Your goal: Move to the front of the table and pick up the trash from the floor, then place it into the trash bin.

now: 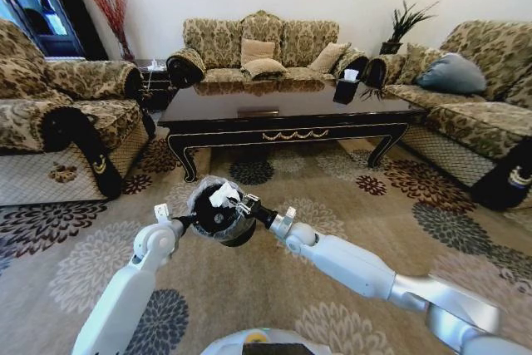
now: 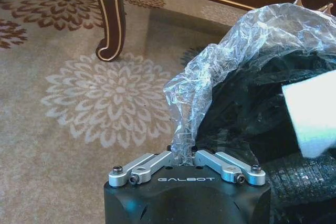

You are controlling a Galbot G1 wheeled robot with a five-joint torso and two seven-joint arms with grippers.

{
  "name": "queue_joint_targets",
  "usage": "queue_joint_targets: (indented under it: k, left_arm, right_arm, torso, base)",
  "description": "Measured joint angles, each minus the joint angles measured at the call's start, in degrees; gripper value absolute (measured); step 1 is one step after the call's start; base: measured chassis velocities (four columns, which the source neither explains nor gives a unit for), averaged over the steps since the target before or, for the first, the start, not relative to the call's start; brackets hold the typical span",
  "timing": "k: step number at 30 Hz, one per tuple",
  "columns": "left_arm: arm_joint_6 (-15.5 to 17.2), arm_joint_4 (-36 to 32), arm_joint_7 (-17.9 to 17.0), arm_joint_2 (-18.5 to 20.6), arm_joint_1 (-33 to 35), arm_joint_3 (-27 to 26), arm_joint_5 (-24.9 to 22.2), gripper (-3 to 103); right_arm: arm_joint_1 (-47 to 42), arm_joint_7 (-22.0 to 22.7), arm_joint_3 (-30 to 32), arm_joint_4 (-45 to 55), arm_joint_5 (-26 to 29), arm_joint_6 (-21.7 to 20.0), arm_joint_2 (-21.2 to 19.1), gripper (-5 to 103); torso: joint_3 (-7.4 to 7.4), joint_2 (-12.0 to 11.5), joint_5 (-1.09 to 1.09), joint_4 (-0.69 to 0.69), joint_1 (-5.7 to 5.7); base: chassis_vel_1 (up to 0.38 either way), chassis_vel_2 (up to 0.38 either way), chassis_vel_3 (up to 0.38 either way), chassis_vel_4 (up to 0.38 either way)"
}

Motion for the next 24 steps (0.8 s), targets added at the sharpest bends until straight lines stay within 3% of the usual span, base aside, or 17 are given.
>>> queue_joint_targets:
  k: [2,3,6,16,24]
  left_arm:
    - [0.00,0.00,0.00,0.02,0.00,-0.05,0.00,1]
    - [0.00,0.00,0.01,0.03,0.00,-0.06,0.00,1]
    - [0.00,0.00,0.01,-0.06,0.06,-0.05,0.04,1]
    - [0.00,-0.76,0.03,-0.32,1.10,-0.28,0.30,1]
    - [0.00,-0.85,0.20,-0.06,1.76,-0.94,0.39,1]
  right_arm:
    - [0.00,-0.09,0.00,-0.05,-0.06,0.03,0.02,43]
    - [0.02,-0.26,0.00,-0.09,-0.14,0.06,0.03,54]
    - [0.20,-0.45,0.00,-0.18,-0.25,0.09,0.03,59]
    - [0.56,1.39,0.67,-1.54,-3.68,0.17,0.61,99]
    - [0.53,0.83,1.58,-1.06,-4.53,1.39,-0.50,100]
  torso:
    - [0.00,0.00,0.00,0.00,0.00]
    - [0.00,0.00,0.00,0.00,0.00]
    - [0.00,0.00,0.00,0.00,0.00]
    - [0.00,0.00,0.00,0.00,0.00]
    - [0.00,0.00,0.00,0.00,0.00]
  base:
    - [0.000,0.000,0.000,0.000]
    - [0.000,0.000,0.000,0.000]
    - [0.000,0.000,0.000,0.000]
    - [0.000,0.000,0.000,0.000]
    - [0.000,0.000,0.000,0.000]
